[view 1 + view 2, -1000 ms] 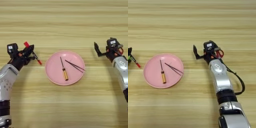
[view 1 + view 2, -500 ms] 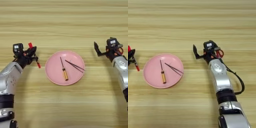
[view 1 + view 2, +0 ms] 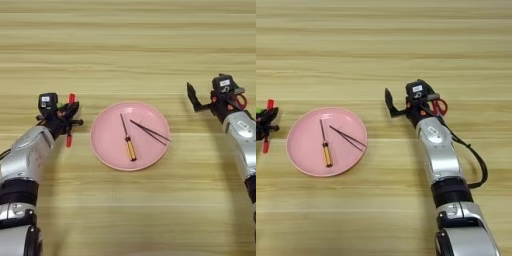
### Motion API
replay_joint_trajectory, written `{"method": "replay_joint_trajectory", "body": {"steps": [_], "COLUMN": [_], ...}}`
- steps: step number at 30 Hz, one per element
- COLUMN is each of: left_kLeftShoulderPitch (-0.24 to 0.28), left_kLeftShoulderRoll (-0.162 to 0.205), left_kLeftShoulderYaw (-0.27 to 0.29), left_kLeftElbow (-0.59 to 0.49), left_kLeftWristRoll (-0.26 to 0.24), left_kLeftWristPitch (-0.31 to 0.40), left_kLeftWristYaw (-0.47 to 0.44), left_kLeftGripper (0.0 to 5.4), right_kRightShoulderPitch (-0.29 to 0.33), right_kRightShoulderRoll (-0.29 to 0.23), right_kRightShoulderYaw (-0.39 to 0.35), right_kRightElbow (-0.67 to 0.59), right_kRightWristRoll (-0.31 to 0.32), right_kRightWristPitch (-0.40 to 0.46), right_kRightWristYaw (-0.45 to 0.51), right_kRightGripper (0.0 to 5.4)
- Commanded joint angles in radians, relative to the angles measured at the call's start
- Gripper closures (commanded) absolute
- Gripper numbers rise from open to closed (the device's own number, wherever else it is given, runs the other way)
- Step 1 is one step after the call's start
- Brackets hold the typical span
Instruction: Move the objects on the table
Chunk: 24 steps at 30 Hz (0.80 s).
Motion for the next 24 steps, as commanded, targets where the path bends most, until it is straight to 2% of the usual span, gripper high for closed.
{"method": "replay_joint_trajectory", "body": {"steps": [1, 5, 12, 18, 24], "left_kLeftShoulderPitch": [-0.019, -0.038, -0.063, -0.083, -0.094], "left_kLeftShoulderRoll": [-0.031, -0.069, -0.094, -0.107, -0.103], "left_kLeftShoulderYaw": [-0.017, -0.021, -0.024, -0.014, -0.028], "left_kLeftElbow": [0.050, 0.092, 0.176, 0.248, 0.295], "left_kLeftWristRoll": [0.045, 0.070, 0.119, 0.130, 0.154], "left_kLeftWristPitch": [-0.081, -0.176, -0.338, -0.426, -0.460], "left_kLeftWristYaw": [0.022, 0.043, 0.081, 0.096, 0.113], "left_kLeftGripper": [4.93, 4.93, 4.93, 4.93, 4.93], "right_kRightShoulderPitch": [-0.013, -0.014, -0.017, -0.018, -0.018], "right_kRightShoulderRoll": [0.001, 0.000, -0.002, -0.003, -0.003], "right_kRightShoulderYaw": [-0.004, -0.006, -0.010, -0.011, -0.012], "right_kRightElbow": [-0.006, -0.004, 0.010, 0.015, 0.017], "right_kRightWristRoll": [0.003, 0.004, 0.005, 0.006, 0.005], "right_kRightWristPitch": [0.005, 0.004, -0.001, -0.004, -0.005], "right_kRightWristYaw": [-0.003, -0.003, -0.002, 0.001, 0.002], "right_kRightGripper": [0.00, 0.00, 0.00, 0.00, 0.00]}}
